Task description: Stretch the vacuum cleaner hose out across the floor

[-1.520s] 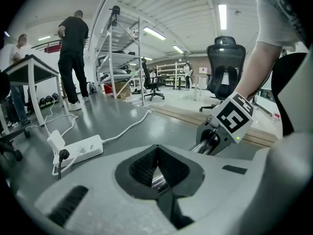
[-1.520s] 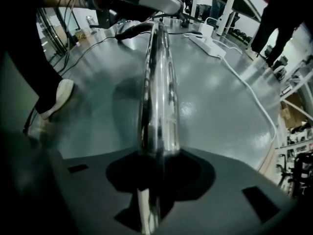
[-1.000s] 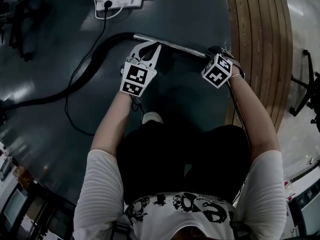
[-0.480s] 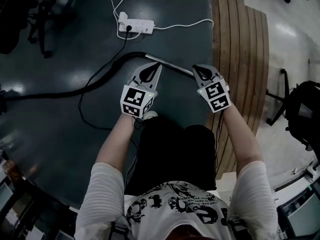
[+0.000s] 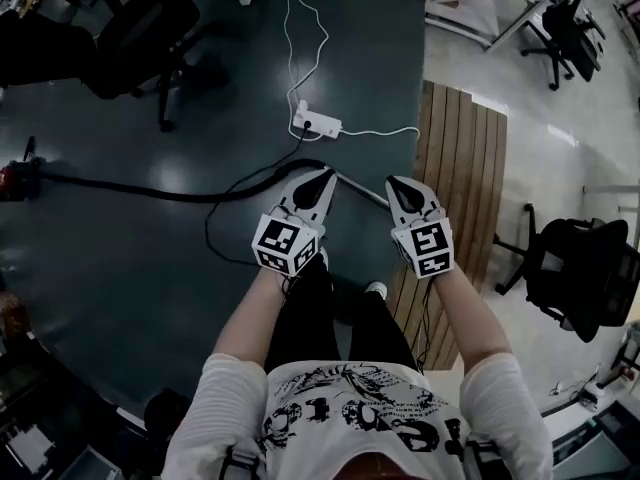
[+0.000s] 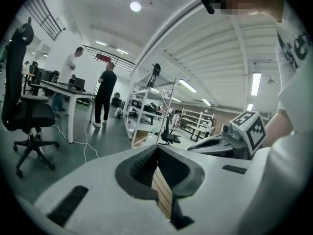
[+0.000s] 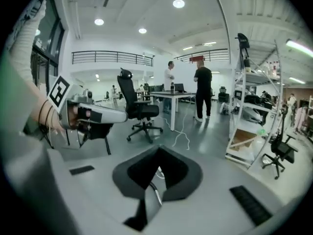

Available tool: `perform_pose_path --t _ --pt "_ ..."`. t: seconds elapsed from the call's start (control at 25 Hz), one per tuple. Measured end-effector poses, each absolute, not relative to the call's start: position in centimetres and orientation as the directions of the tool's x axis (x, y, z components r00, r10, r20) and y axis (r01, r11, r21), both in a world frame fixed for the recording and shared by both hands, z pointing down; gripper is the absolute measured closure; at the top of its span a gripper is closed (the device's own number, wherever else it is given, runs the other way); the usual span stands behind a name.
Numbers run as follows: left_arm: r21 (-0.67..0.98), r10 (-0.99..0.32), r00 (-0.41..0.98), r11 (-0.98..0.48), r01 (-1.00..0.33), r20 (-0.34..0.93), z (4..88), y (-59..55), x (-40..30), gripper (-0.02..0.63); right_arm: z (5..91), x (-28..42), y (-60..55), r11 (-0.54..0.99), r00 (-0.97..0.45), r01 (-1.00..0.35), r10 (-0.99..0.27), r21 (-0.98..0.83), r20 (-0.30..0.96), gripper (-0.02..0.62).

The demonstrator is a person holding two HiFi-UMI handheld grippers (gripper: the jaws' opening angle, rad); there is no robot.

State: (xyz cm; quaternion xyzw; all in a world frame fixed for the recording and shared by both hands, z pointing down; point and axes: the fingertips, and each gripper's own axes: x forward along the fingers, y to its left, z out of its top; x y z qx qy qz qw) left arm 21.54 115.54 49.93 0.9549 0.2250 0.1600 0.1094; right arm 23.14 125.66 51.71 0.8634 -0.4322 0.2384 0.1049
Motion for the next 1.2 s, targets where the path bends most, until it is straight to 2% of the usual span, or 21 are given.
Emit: perform_pose_path --t 0.28,0.4,0.6,0.72,0.92,1.08,1.2 --pt "0.232 0.335 0.916 -0.930 0.284 0.221 35.2 106.3 19.0 0.601 34.9 22.6 114.9 -0.525 0.498 -0.850 -0.778 0.038 0.383 0.591" --pt "0.180 0.253 0.952 -0.958 0.222 0.174 30.8 101.8 18.2 0.601 30.7 22.0 111.0 -0.503 0.492 -0.862 -0.808 0.055 0.324 0.591" --pt "0.046 0.122 0.986 -0.992 0.117 0.114 26.2 96.2 15.0 0.601 26.8 19.3 104.6 -0.409 0.399 -0.913 -0.884 0.013 0.242 0.591" --pt "0.071 -0.017 0.995 -0.997 -0.024 0.097 24.5 91.9 12.6 0.601 24.4 17.7 99.7 -0.276 0.270 -0.961 -0.945 -0.009 0.184 0.591" --pt "0.086 -0.241 0.966 -0.965 -0.249 0.095 23.8 86.6 8.0 0.601 23.3 14.2 92.2 -0.042 0.048 -0.998 -0.985 0.036 0.164 0.592" --pt "0.071 -0.524 0.847 -0.845 -0.530 0.090 23.6 81.1 2.6 0.601 23.6 11.2 85.6 0.209 -0.198 -0.977 -0.965 0.047 0.171 0.591" --pt "0.095 -0.647 0.757 -0.751 -0.653 0.093 23.2 79.8 -1.1 0.601 23.7 9.4 83.7 0.311 -0.300 -0.949 -0.938 0.042 0.175 0.592"
